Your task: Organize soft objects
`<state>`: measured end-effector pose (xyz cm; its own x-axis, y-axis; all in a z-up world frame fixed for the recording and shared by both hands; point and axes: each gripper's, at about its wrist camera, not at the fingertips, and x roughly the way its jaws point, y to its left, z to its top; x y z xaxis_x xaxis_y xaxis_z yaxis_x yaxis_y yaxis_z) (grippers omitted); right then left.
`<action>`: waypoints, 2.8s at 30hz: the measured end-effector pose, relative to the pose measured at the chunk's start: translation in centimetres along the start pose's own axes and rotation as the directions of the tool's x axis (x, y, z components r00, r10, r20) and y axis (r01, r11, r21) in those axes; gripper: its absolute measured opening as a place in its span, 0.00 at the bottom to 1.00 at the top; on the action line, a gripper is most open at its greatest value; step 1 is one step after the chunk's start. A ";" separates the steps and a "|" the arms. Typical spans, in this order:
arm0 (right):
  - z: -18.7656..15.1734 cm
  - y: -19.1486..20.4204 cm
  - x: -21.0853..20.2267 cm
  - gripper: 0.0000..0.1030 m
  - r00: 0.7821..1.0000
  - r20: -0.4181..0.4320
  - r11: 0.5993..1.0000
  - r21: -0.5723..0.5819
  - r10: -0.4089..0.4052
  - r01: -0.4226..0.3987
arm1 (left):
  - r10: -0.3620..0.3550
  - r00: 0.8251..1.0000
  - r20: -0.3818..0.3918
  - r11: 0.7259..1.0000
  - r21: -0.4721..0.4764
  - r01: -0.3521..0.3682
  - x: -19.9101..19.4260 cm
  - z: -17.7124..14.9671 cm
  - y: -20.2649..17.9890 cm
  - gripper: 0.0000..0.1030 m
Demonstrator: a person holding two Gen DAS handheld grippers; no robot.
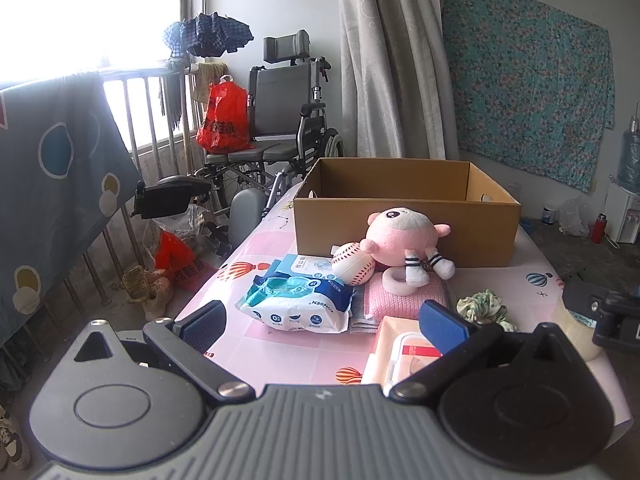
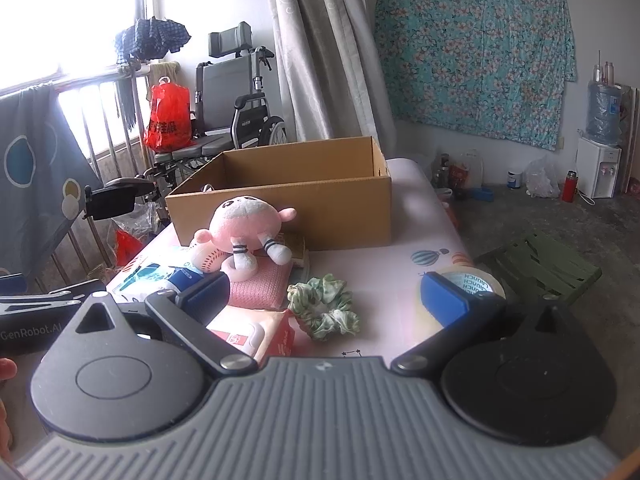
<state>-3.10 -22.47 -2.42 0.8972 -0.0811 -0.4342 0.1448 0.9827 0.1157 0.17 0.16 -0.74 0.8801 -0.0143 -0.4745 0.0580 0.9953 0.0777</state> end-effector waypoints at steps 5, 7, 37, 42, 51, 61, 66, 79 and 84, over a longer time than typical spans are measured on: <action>-0.1 0.2 -0.2 0.99 1.000 0.004 1.000 -0.006 0.006 -0.006 | 0.002 1.000 0.000 1.000 -0.006 -0.002 -0.1 -0.1 0.1 1.00; -0.1 0.3 -0.2 0.99 1.000 0.002 1.000 -0.007 0.008 -0.008 | -0.001 1.000 -0.003 1.000 -0.003 0.001 -0.1 0.0 0.1 1.00; -0.3 0.5 -0.9 0.99 1.000 0.009 1.000 -0.007 0.016 -0.016 | -0.007 1.000 -0.001 1.000 0.001 0.007 -0.4 0.0 0.1 1.00; -0.3 0.6 -1.0 0.99 1.000 0.007 1.000 -0.011 0.021 -0.021 | -0.007 1.000 -0.002 1.000 0.003 0.007 -0.5 -0.2 0.1 1.00; -0.4 0.6 -1.2 0.99 1.000 0.007 1.000 -0.008 0.018 -0.018 | -0.006 1.000 -0.005 1.000 0.003 0.006 -0.6 -0.5 0.1 1.00; -0.4 0.3 -1.3 0.99 1.000 0.003 1.000 -0.005 0.017 -0.017 | -0.009 1.000 -0.009 1.000 0.008 0.009 -0.8 -0.6 0.1 1.00; -0.3 0.3 -1.5 0.99 1.000 0.000 1.000 -0.004 0.020 -0.020 | -0.012 1.000 -0.016 1.000 0.011 0.012 -0.7 -0.5 0.0 1.00; -0.1 0.6 -1.1 0.99 1.000 -0.012 1.000 -0.013 0.010 -0.010 | -0.024 0.999 -0.026 1.000 0.007 0.024 -0.7 -0.6 0.1 1.00; 0.1 0.8 -0.9 0.99 1.000 -0.010 1.000 -0.026 -0.006 0.006 | -0.048 0.999 -0.024 0.999 -0.020 0.048 -0.6 0.1 0.7 1.00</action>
<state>-3.77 -21.63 -1.83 0.8922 -0.0852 -0.4436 0.1391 0.9861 0.0904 -0.25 0.90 -0.37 0.8647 -0.0599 -0.4988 0.0906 0.9952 0.0377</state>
